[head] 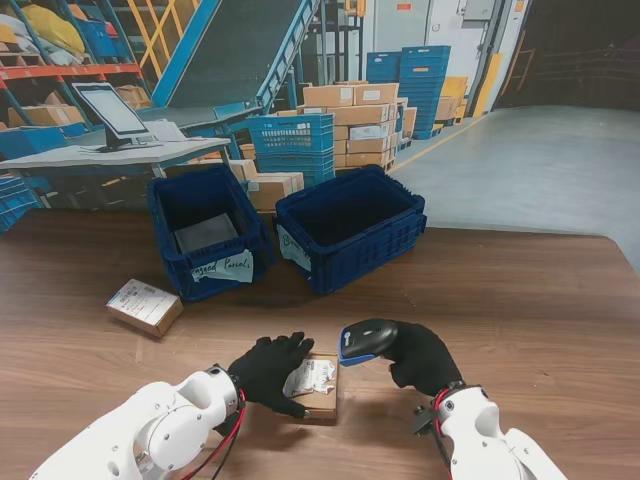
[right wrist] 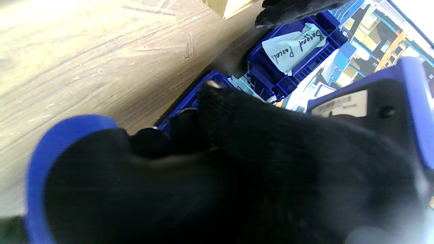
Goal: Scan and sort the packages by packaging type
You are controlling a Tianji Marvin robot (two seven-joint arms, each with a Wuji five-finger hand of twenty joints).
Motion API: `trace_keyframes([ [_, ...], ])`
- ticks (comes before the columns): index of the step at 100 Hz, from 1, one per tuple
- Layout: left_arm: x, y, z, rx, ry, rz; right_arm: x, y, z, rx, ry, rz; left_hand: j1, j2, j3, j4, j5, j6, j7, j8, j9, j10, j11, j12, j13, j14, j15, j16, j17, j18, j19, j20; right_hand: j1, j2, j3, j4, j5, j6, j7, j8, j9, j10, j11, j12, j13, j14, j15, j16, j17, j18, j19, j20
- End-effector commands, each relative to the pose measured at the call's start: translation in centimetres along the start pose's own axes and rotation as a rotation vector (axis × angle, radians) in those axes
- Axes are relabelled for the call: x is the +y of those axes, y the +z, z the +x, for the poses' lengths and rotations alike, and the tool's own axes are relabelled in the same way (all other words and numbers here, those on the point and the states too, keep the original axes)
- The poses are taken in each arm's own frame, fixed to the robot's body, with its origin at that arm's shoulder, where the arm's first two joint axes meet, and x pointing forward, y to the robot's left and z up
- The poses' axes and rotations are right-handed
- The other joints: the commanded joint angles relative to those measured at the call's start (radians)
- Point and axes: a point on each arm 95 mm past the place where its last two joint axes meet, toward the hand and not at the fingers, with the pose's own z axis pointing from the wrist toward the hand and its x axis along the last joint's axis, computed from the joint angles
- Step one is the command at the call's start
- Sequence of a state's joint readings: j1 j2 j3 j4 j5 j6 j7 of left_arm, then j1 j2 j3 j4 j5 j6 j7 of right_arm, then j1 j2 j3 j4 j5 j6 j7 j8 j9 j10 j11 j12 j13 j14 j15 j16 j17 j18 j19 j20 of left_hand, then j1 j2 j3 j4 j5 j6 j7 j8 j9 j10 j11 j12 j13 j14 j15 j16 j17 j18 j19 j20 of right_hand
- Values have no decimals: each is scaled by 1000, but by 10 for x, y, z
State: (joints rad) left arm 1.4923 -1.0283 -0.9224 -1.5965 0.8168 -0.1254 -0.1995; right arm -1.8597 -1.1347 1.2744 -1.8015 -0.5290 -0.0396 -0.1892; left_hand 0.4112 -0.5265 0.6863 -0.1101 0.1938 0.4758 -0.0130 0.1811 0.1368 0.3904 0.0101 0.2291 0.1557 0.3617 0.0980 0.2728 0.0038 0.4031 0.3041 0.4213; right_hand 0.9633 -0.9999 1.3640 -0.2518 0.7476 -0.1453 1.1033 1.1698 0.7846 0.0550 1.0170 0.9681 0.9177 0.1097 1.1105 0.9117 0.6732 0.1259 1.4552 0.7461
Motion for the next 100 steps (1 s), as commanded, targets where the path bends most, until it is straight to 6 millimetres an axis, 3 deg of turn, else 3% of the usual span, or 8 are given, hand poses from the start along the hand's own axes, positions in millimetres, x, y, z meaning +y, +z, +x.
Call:
trace_keyframes([
  [1, 3, 2, 1, 1, 3, -28, -2, -2, 4, 7, 13, 13, -31, -10, -5, -19, -30, 45, -8, -19, -33, 22, -13, -10, -45, 21, -16, -13, -15, 12, -15, -5, 91, 52, 142, 2, 54, -37, 74, 35, 7, 12, 3, 9, 25, 27, 18, 8, 11, -33, 54, 19],
  [59, 12, 20, -5, 1, 19, -98, 2, -4, 1, -1, 28, 6, 10, -28, 0, -3, -26, 48, -3, -20, -10, 25, -1, 3, -40, 29, -10, -9, -22, 18, -21, -11, 92, 50, 143, 2, 59, -39, 73, 37, 9, 11, 0, 11, 26, 27, 18, 8, 11, -31, 52, 22],
  [80, 19, 24, -5, 21, 55, -110, 3, -5, -2, -7, 38, 7, 52, -43, 18, 28, 7, 43, 8, -8, 32, 17, 15, 24, -1, 27, 9, 7, -10, 22, -7, -5, 91, 50, 143, 2, 59, -39, 73, 37, 10, 11, -1, 12, 25, 26, 17, 9, 10, -32, 52, 23],
  [100, 25, 28, -7, 9, 121, -69, 3, -6, -4, -8, 47, 10, 115, -65, 107, 91, 78, -1, 37, 65, 119, -25, 41, 100, 68, 14, 44, 61, 7, 21, 51, 17, 91, 51, 143, 2, 59, -39, 73, 38, 10, 11, -1, 12, 25, 28, 17, 10, 11, -32, 51, 23],
])
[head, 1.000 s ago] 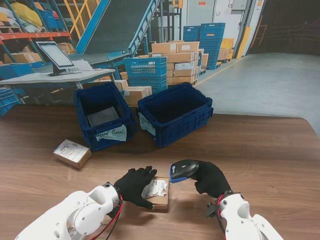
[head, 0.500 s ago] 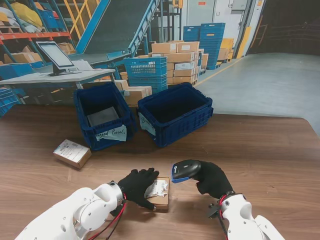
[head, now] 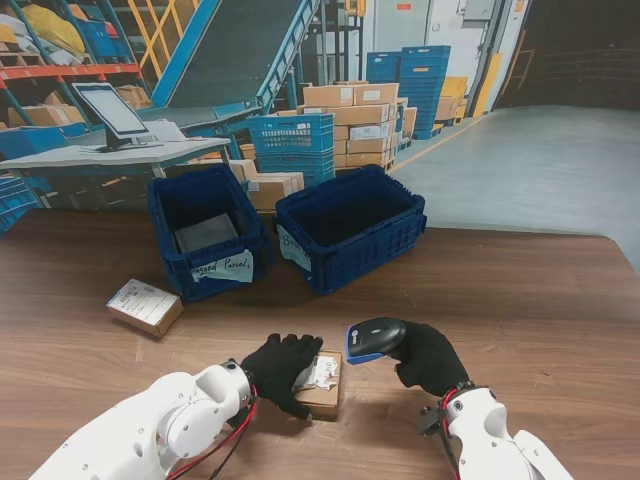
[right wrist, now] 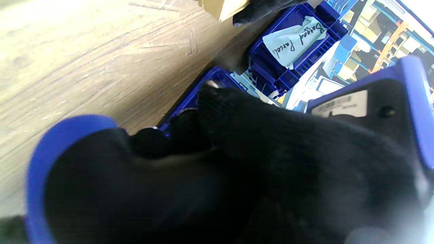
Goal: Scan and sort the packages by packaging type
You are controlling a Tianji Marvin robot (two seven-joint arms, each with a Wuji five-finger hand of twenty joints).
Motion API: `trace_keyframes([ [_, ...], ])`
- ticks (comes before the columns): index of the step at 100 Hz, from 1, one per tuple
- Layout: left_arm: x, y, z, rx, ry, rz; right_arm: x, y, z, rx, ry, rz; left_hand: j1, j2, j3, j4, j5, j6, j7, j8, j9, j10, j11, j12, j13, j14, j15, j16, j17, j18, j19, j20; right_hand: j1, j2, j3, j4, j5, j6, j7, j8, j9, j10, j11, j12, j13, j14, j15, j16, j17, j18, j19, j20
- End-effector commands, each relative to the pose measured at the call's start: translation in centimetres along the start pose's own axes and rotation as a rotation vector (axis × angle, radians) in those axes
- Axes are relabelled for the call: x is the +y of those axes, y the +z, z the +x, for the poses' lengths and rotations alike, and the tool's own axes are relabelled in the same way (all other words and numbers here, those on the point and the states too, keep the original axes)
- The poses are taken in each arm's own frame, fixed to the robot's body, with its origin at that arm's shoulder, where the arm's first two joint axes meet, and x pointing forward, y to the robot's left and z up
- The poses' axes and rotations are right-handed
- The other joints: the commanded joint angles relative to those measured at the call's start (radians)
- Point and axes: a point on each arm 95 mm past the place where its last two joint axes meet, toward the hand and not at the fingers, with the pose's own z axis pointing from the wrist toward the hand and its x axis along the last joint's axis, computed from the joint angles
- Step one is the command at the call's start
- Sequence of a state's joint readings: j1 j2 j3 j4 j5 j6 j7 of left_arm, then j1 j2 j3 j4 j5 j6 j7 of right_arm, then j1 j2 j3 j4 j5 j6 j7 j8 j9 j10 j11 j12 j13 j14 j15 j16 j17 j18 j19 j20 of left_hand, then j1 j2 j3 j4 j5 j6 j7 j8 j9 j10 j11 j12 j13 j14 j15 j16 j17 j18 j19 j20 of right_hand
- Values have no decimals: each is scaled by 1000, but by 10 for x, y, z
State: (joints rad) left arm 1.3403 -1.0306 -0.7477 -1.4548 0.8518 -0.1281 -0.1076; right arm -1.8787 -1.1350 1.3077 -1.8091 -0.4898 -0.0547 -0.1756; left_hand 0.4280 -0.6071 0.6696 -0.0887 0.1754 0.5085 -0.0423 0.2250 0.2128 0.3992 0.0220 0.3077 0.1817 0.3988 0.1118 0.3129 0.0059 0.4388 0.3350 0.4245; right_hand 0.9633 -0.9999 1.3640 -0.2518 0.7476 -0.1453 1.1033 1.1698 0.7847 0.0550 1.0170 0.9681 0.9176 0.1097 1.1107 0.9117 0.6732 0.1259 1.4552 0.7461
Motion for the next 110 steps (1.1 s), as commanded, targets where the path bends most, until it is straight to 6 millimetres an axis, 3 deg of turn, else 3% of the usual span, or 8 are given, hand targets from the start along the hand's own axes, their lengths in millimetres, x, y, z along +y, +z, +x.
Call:
trace_keyframes([
  [1, 17, 1, 0, -15, 8, -50, -4, -2, 1, 3, 12, 17, 102, 14, 137, 78, 100, -37, 68, 28, 48, -36, 30, 29, 45, -24, 32, 26, 5, -14, 26, 15, 91, 50, 143, 2, 59, -39, 73, 38, 10, 11, -1, 12, 25, 27, 17, 10, 10, -32, 51, 23],
  [17, 22, 2, -1, -39, 85, -18, -3, -2, 0, 1, 17, 19, 136, 37, 196, 175, 163, -84, 101, 101, 115, -80, 52, 95, 86, -37, 56, 65, 17, -18, 70, 26, 91, 51, 143, 2, 59, -39, 73, 38, 9, 10, -1, 12, 25, 27, 16, 11, 11, -32, 52, 24],
  [41, 24, 3, -2, -41, 83, 36, -2, 0, -2, -3, 32, 18, 228, 30, 255, 254, 303, -191, 223, 256, 214, -160, 264, 196, 216, -62, 128, 148, 61, -12, 152, 46, 90, 51, 143, 3, 59, -39, 72, 38, 10, 12, -2, 12, 26, 28, 16, 12, 12, -32, 52, 24],
  [72, 25, 2, -2, -62, 67, 88, -3, 1, -3, -3, 39, 23, 315, 27, 294, 296, 305, -263, 560, 424, 289, -203, 412, 204, 286, -78, 198, 249, 95, -13, 228, 70, 90, 52, 141, 3, 58, -38, 71, 38, 9, 12, -3, 12, 25, 27, 15, 13, 12, -32, 51, 24],
  [93, 22, 1, 1, -88, 60, 185, -5, 3, -5, -1, 45, 39, 412, 30, 343, 356, 306, -290, 700, 447, 347, -223, 502, 293, 391, -122, 357, 464, 180, 14, 489, 227, 91, 52, 141, 4, 58, -38, 71, 38, 9, 10, -3, 13, 24, 26, 14, 13, 12, -32, 51, 25],
  [99, 21, 1, 1, -99, 50, 227, -6, 4, -5, -3, 54, 40, 441, 26, 350, 355, 326, -313, 764, 474, 390, -239, 541, 323, 435, -132, 402, 519, 209, 24, 567, 278, 91, 52, 141, 3, 58, -38, 71, 38, 9, 11, -3, 12, 24, 27, 14, 13, 12, -32, 51, 25],
  [103, 21, 1, 1, -107, 34, 256, -6, 4, -5, -4, 59, 41, 484, -34, 376, 276, 352, -334, 818, 492, 438, -252, 565, 382, 501, -124, 387, 709, 238, 31, 617, 317, 91, 52, 141, 3, 58, -38, 71, 38, 8, 11, -3, 13, 25, 27, 14, 14, 12, -32, 51, 25],
  [110, 19, 1, 1, -112, 14, 285, -7, 4, -6, -8, 63, 43, 549, -118, 395, 181, 408, -369, 891, 510, 554, -273, 542, 533, 614, -118, 373, 822, 292, 39, 683, 354, 91, 53, 141, 3, 58, -38, 70, 38, 9, 11, -2, 13, 25, 28, 14, 13, 12, -32, 51, 25],
])
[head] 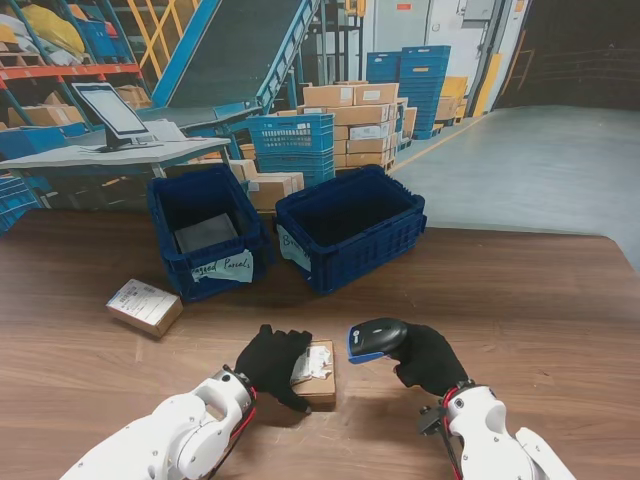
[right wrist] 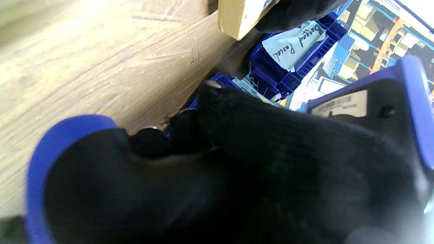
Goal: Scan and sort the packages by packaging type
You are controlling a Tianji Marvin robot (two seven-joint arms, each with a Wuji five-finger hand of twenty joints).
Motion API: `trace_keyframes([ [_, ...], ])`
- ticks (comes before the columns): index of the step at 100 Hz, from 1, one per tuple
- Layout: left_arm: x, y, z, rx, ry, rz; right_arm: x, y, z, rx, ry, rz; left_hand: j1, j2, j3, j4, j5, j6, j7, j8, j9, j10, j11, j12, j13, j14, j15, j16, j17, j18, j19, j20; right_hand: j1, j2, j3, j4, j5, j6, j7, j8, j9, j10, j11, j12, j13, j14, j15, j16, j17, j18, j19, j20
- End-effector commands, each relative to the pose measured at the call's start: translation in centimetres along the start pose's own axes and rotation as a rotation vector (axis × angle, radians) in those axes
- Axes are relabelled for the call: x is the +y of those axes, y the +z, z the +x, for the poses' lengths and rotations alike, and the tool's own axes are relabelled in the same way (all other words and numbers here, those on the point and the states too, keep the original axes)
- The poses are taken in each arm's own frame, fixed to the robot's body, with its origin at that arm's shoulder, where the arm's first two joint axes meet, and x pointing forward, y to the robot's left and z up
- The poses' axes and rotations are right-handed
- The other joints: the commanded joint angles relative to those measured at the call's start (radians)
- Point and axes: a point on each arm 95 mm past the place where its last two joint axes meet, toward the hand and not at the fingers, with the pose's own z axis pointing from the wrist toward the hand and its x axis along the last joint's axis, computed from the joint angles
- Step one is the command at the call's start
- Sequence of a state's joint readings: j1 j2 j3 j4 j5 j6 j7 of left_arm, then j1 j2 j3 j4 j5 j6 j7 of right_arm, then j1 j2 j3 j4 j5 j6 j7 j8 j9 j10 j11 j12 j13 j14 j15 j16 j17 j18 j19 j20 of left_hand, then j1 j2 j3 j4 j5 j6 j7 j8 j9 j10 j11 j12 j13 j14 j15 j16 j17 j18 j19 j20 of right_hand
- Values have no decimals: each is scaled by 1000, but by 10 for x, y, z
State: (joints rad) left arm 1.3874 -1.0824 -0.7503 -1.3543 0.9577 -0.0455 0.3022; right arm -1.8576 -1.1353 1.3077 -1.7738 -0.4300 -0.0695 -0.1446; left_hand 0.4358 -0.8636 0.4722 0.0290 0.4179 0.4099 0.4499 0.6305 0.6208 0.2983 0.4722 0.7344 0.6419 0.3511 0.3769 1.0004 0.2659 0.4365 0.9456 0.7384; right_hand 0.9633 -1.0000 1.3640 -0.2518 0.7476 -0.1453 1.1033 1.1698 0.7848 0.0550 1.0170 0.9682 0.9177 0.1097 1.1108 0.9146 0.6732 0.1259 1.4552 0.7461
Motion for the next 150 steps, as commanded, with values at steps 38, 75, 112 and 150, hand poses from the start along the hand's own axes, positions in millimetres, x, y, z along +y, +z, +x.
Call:
trace_keyframes([
  [38, -11, -1, 5, -29, -100, -29, -8, 1, -1, -3, 27, 39, 631, 103, 569, -12, 270, -311, 507, 59, 354, -195, 33, 300, 312, -63, 158, 279, 103, 71, 159, 86, 91, 53, 141, 3, 57, -38, 70, 38, 8, 11, -3, 13, 25, 28, 14, 12, 9, -31, 50, 26],
  [75, -57, -6, 4, -62, -128, 30, -9, 3, -2, -2, 32, 39, 635, 118, 558, -26, 247, -302, 495, 59, 338, -195, 32, 304, 303, -67, 149, 286, 98, 72, 150, 85, 91, 52, 141, 3, 57, -37, 70, 38, 8, 12, -2, 13, 24, 27, 14, 11, 9, -33, 50, 26],
  [112, -107, -6, 5, -113, -147, 119, -11, -3, -5, -17, 47, 28, 631, 123, 549, -32, 233, -295, 484, 64, 328, -193, 33, 306, 300, -72, 145, 292, 96, 71, 151, 87, 91, 52, 141, 3, 57, -37, 70, 39, 8, 12, -2, 13, 24, 26, 14, 11, 9, -31, 50, 26],
  [150, -163, 11, 5, -162, -165, 242, -12, -9, -9, -38, 62, 18, 636, 122, 544, -38, 235, -295, 486, 69, 331, -196, 34, 304, 301, -74, 137, 290, 95, 68, 146, 85, 91, 51, 142, 3, 57, -37, 70, 39, 8, 12, -2, 14, 24, 28, 15, 11, 9, -33, 51, 26],
])
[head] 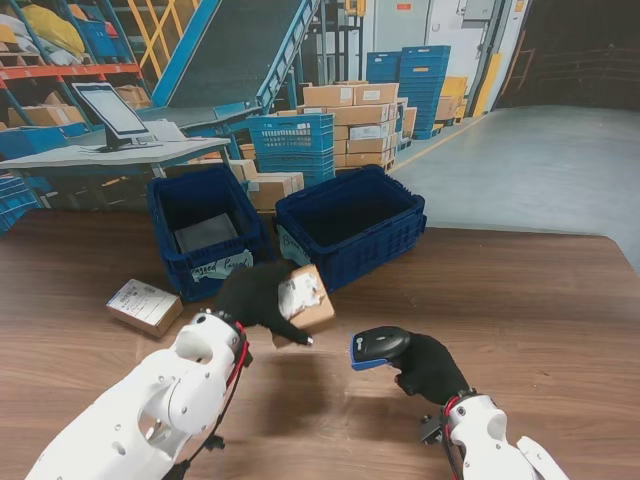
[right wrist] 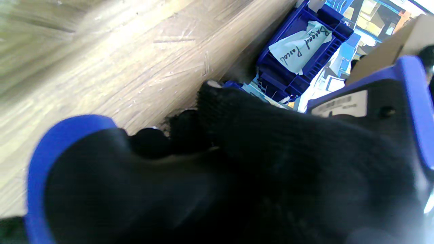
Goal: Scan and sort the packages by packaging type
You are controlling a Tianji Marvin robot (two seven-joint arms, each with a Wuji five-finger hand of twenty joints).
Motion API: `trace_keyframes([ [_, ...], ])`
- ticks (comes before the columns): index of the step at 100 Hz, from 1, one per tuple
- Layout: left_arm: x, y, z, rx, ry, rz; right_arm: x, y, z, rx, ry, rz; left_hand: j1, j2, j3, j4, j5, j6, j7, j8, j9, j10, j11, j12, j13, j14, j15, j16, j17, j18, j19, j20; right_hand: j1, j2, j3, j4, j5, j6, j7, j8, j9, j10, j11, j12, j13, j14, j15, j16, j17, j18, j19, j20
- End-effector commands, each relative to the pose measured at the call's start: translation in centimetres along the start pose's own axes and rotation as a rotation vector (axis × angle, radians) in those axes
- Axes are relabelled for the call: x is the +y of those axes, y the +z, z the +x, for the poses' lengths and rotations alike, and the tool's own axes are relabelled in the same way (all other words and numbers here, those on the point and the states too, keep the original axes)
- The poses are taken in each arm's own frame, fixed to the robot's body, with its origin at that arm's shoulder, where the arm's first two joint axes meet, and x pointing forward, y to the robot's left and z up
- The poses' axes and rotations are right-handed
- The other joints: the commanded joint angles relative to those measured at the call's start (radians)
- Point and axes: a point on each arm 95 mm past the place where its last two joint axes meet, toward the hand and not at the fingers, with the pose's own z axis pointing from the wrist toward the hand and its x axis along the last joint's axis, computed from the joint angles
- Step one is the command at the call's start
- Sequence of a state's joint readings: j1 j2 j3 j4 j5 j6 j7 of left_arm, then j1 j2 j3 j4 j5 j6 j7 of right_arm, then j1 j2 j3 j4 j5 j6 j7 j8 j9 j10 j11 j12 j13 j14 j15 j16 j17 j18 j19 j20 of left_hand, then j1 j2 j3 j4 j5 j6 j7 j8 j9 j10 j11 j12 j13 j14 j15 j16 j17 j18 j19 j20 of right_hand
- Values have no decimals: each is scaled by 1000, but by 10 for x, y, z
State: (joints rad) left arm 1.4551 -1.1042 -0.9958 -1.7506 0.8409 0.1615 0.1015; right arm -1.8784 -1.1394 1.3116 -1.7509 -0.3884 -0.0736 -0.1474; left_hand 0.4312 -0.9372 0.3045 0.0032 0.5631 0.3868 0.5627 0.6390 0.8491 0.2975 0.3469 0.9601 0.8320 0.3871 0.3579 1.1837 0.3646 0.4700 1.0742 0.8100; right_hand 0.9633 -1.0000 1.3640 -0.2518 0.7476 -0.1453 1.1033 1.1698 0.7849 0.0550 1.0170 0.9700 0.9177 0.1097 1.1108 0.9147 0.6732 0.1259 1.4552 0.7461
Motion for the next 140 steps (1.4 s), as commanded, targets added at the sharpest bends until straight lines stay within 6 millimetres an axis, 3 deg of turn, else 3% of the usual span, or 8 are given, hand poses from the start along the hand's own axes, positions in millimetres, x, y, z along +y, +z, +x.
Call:
trace_keyframes([
  [1, -21, 10, 11, 21, -4, 34, -3, -2, 3, 0, 15, 6, 641, 195, 712, -13, 91, -272, 373, 61, 103, -195, 159, 78, 111, -110, 156, 106, -4, 35, 17, 13, 92, 51, 142, 3, 57, -37, 70, 39, 9, 12, -1, 12, 24, 27, 15, 11, 9, -33, 51, 26],
  [48, -73, 57, 10, -37, 52, 145, -2, 0, 1, -7, 22, 9, 638, 194, 717, -17, 92, -278, 376, 61, 105, -199, 159, 78, 115, -112, 152, 107, 0, 35, 14, 10, 92, 51, 142, 3, 57, -36, 69, 39, 8, 13, -2, 12, 24, 28, 15, 11, 10, -32, 51, 26],
  [64, -82, 78, 13, -47, 51, 154, -2, 1, 0, -8, 24, 12, 638, 190, 719, -19, 96, -280, 380, 61, 108, -200, 160, 78, 117, -113, 152, 107, 1, 34, 15, 10, 91, 51, 142, 3, 57, -36, 69, 39, 9, 13, -2, 12, 24, 27, 16, 11, 10, -31, 51, 26],
  [98, -79, 119, 19, -55, 5, 130, 0, 1, -7, -16, 34, 24, 634, 189, 724, -22, 98, -285, 384, 58, 110, -204, 161, 76, 118, -114, 152, 107, 2, 33, 16, 9, 91, 51, 143, 3, 57, -36, 69, 39, 9, 11, -2, 12, 25, 27, 16, 11, 9, -32, 51, 25],
  [140, -58, 174, 22, -91, -34, 95, 5, -1, -13, -29, 41, 32, 631, 193, 728, -28, 95, -286, 388, 54, 106, -201, 163, 78, 115, -113, 152, 109, -4, 32, 20, 12, 91, 50, 144, 3, 57, -36, 69, 39, 9, 12, -2, 12, 25, 28, 16, 10, 10, -33, 52, 25],
])
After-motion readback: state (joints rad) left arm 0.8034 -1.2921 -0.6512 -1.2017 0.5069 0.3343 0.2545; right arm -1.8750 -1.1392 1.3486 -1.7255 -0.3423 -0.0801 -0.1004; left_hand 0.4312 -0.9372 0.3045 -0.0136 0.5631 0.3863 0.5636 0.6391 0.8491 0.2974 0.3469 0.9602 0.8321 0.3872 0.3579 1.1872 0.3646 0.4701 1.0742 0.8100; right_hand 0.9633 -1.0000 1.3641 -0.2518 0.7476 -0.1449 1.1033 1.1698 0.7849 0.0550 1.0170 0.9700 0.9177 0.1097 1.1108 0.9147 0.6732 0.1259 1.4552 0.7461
